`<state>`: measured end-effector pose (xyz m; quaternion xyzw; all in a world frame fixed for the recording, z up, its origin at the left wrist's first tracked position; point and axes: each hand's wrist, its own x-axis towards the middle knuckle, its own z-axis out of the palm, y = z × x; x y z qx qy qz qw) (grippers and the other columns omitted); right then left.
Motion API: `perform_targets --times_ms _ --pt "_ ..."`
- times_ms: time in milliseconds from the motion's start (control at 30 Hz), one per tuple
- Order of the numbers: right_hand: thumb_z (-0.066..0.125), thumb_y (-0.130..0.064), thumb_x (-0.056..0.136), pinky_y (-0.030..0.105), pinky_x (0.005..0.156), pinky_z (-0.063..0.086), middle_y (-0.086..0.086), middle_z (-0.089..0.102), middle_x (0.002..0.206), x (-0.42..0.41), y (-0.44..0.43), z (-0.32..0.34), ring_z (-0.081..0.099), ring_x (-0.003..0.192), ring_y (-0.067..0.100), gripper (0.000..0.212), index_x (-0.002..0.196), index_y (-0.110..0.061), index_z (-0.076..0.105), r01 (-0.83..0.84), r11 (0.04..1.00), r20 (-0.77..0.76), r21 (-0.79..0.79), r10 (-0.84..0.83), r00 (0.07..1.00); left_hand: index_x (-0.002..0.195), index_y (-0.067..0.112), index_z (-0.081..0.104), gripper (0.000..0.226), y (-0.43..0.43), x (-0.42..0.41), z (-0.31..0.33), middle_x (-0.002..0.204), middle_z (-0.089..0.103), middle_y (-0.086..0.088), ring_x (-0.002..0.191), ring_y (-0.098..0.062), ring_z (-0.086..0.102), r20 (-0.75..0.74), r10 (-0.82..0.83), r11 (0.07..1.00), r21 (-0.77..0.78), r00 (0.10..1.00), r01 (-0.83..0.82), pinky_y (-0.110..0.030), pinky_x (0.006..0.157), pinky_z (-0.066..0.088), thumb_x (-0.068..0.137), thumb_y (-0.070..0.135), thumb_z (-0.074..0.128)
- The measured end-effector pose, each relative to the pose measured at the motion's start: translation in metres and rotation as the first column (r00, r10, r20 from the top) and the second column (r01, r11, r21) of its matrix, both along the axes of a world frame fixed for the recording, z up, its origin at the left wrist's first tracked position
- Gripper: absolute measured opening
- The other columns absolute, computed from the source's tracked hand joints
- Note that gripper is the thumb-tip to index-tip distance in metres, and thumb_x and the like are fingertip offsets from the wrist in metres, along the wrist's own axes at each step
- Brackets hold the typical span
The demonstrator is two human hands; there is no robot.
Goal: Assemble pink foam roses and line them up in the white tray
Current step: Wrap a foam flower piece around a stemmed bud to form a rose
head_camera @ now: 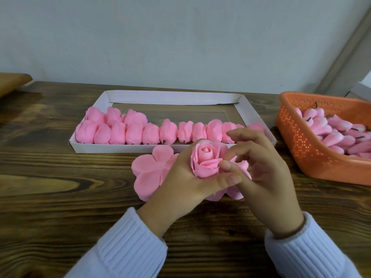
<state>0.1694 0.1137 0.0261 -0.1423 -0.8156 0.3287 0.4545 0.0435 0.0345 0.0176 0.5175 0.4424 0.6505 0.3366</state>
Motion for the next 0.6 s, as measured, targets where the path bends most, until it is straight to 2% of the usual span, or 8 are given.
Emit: perform_targets --times_ms 100,200,367,500,600 --pt "0.065 -0.031 0.080 0.024 0.087 0.046 0.002 0.058 0.109 0.0003 -0.0001 0.0005 0.056 0.110 0.013 0.005 0.083 -0.028 0.062 0.034 0.999 -0.013 0.027 -0.033 0.999 0.089 0.014 0.058 0.029 -0.0001 -0.0005 0.0007 0.071 0.062 0.015 0.067 0.000 0.058 -0.008 0.000 1.000 0.011 1.000 0.000 -0.015 0.061 0.047 0.068 0.011 0.078" --pt "0.066 -0.030 0.080 0.029 0.085 0.049 0.004 0.059 0.107 0.0008 0.0001 0.0003 0.057 0.107 0.013 0.006 0.083 -0.025 0.062 0.054 0.996 -0.025 0.068 -0.052 0.998 0.091 0.014 0.059 0.031 -0.0006 -0.0012 0.0002 0.073 0.061 0.014 0.069 -0.001 0.058 0.003 -0.019 1.000 0.014 1.000 0.019 -0.016 0.062 0.048 0.068 0.022 0.078" --pt "0.065 -0.028 0.083 0.026 0.081 0.045 -0.002 0.060 0.102 0.0008 -0.0007 -0.0002 0.058 0.101 0.010 0.005 0.082 -0.026 0.061 0.067 0.992 -0.058 0.109 -0.061 0.996 0.084 0.020 0.063 0.015 0.0005 -0.0020 -0.0015 0.071 0.060 0.011 0.066 -0.004 0.057 0.030 -0.017 1.000 0.023 0.999 0.016 -0.020 0.060 0.049 0.074 0.025 0.073" --pt "0.065 -0.024 0.085 0.029 0.076 0.045 -0.005 0.060 0.088 0.0015 -0.0003 -0.0002 0.059 0.086 0.017 0.007 0.081 -0.019 0.061 0.081 0.977 -0.063 0.199 -0.069 0.996 0.079 0.020 0.065 0.013 0.0032 -0.0040 -0.0041 0.075 0.062 0.001 0.076 -0.016 0.060 0.079 -0.025 0.999 0.039 0.997 0.022 -0.035 0.071 0.052 0.073 0.025 0.076" --pt "0.063 -0.023 0.087 0.034 0.067 0.047 -0.001 0.063 0.079 0.0024 -0.0011 -0.0005 0.061 0.076 0.019 0.010 0.082 -0.015 0.062 0.050 0.986 -0.057 0.157 -0.041 0.998 0.080 0.014 0.067 0.015 0.0038 -0.0048 -0.0064 0.076 0.066 0.002 0.076 -0.015 0.063 0.146 -0.056 0.998 0.044 0.988 0.050 -0.032 0.071 0.055 0.072 0.020 0.078"
